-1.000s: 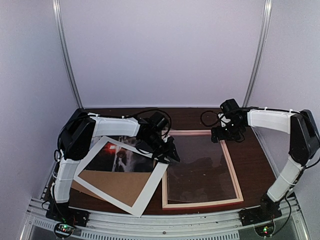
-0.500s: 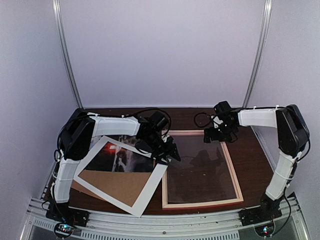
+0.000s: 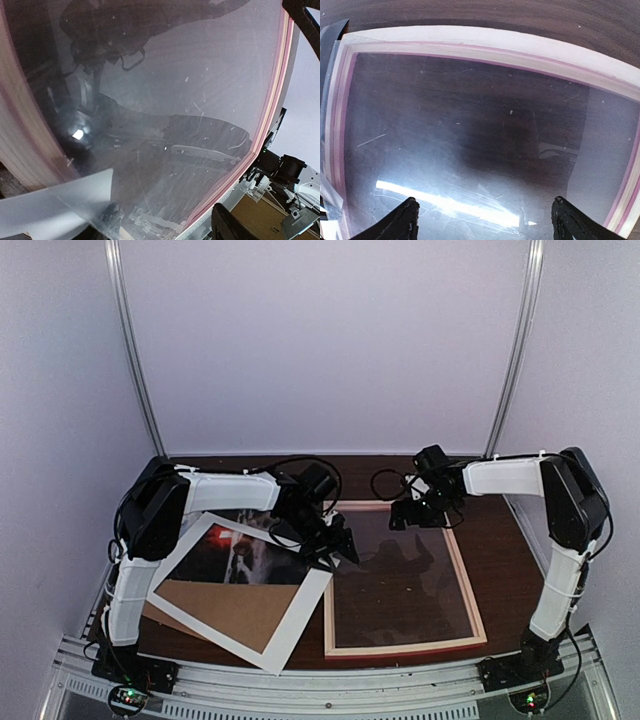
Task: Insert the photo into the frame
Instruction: Place the glass panel.
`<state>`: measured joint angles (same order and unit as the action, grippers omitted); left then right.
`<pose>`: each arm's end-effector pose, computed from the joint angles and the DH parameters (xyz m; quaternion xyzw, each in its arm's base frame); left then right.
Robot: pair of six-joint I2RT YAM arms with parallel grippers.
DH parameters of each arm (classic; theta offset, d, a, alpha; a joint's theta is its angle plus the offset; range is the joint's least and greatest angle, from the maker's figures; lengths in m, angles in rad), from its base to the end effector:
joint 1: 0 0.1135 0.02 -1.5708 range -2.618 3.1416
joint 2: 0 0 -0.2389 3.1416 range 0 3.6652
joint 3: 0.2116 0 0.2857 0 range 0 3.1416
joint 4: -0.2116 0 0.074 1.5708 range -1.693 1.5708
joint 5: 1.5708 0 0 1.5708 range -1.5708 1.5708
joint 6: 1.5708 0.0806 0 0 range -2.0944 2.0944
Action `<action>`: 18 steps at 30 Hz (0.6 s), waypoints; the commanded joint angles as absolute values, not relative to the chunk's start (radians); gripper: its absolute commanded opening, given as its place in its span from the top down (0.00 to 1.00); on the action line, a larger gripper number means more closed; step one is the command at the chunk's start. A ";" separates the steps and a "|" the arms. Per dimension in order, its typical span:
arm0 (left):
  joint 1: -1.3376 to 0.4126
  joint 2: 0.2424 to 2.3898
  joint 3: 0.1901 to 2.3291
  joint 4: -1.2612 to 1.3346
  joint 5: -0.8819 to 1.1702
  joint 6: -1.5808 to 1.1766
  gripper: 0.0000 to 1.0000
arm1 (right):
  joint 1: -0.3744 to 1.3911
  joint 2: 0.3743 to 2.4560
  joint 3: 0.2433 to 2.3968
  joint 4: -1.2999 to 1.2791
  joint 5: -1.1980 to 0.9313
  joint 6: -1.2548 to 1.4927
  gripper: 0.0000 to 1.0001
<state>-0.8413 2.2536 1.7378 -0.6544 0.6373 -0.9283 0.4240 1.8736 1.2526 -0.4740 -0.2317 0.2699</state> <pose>0.2958 -0.4028 0.0855 -0.0218 -0.9325 0.3407 0.1179 0.3781 0.1910 0.0923 -0.1015 0.9604 0.1852 0.1819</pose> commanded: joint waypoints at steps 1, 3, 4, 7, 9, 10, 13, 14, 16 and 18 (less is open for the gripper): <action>-0.839 2.248 1.758 -0.686 0.593 -0.893 0.36 | 0.451 1.875 1.261 -0.453 -0.282 0.292 0.09; -0.839 2.243 1.757 -0.695 0.581 -0.883 0.36 | 0.460 1.875 1.256 -0.447 -0.288 0.296 0.09; -0.838 2.242 1.755 -0.699 0.575 -0.879 0.36 | 0.465 1.876 1.254 -0.445 -0.291 0.297 0.09; -0.839 2.240 1.750 -0.708 0.562 -0.870 0.36 | 0.476 1.878 1.247 -0.440 -0.296 0.302 0.09; -0.839 2.238 1.746 -0.716 0.552 -0.864 0.36 | 0.479 1.876 1.244 -0.442 -0.296 0.302 0.09; -0.838 2.236 1.742 -0.722 0.547 -0.860 0.36 | 0.480 1.876 1.243 -0.442 -0.295 0.302 0.09; -0.839 2.221 1.728 -0.728 0.523 -0.850 0.36 | 0.480 1.870 1.238 -0.445 -0.291 0.302 0.09; -0.839 2.215 1.723 -0.732 0.513 -0.847 0.36 | 0.482 1.869 1.237 -0.445 -0.290 0.302 0.09; -0.839 2.207 1.718 -0.738 0.499 -0.843 0.36 | 0.481 1.867 1.236 -0.448 -0.288 0.300 0.09; -0.839 2.199 1.711 -0.738 0.494 -0.842 0.36 | 0.483 1.868 1.234 -0.449 -0.288 0.299 0.09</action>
<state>-0.8452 2.2444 1.7355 -0.6857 0.5655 -0.8692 0.4755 1.8736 1.2499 -0.4568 -0.2886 0.2951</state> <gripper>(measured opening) 0.643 0.908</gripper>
